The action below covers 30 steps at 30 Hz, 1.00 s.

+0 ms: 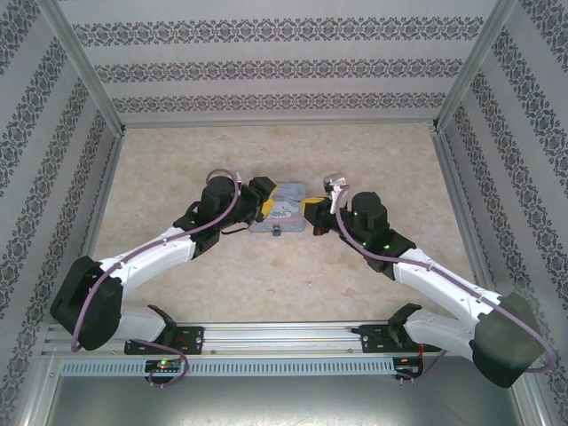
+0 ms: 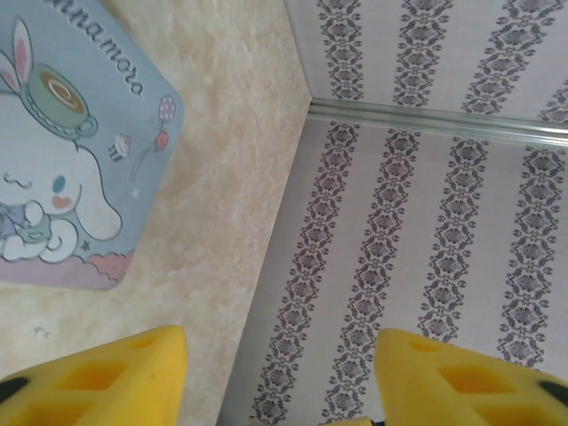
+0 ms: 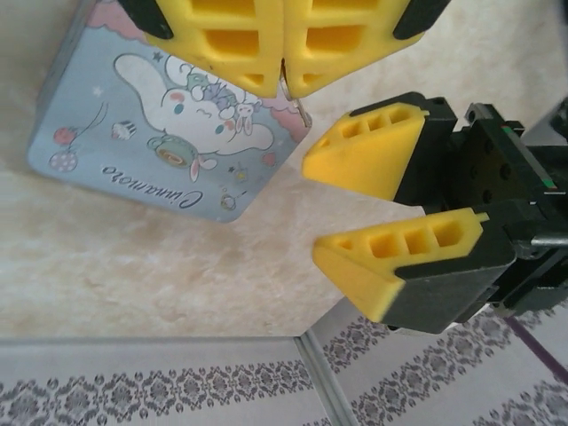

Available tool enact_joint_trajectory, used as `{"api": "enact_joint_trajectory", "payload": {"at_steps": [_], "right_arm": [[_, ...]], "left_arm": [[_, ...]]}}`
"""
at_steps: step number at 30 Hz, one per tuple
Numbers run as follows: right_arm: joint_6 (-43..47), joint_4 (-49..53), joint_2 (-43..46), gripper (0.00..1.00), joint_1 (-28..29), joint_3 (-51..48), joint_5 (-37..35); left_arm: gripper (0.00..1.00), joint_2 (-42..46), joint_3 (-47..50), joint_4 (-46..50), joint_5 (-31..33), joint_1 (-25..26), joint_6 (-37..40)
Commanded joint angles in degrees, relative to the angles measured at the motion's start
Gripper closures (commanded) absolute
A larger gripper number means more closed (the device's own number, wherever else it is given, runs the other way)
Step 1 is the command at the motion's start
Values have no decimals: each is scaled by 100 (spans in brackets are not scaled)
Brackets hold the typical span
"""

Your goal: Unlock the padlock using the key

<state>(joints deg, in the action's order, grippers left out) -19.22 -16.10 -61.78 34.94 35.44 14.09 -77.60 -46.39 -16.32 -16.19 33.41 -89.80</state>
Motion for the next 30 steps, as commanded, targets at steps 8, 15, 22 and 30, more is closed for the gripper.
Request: {"api": "enact_joint_trajectory", "payload": {"at_steps": [8,15,22,30], "right_arm": [[1950,282,-561,100,1080,739,-1819],[2261,298,-655,100,1296,824,-2217],[2358,307,-642,100,1306,801,-2357],[2380,305,-721,100,1311,848,-2350]], "left_arm": [[57,-370,-614,435,236,319,-810],[68,-374,-559,449,333,342,-855],[76,-361,-526,507,340,342,-836],[80,-396,-537,482,322,369,-820]]}}
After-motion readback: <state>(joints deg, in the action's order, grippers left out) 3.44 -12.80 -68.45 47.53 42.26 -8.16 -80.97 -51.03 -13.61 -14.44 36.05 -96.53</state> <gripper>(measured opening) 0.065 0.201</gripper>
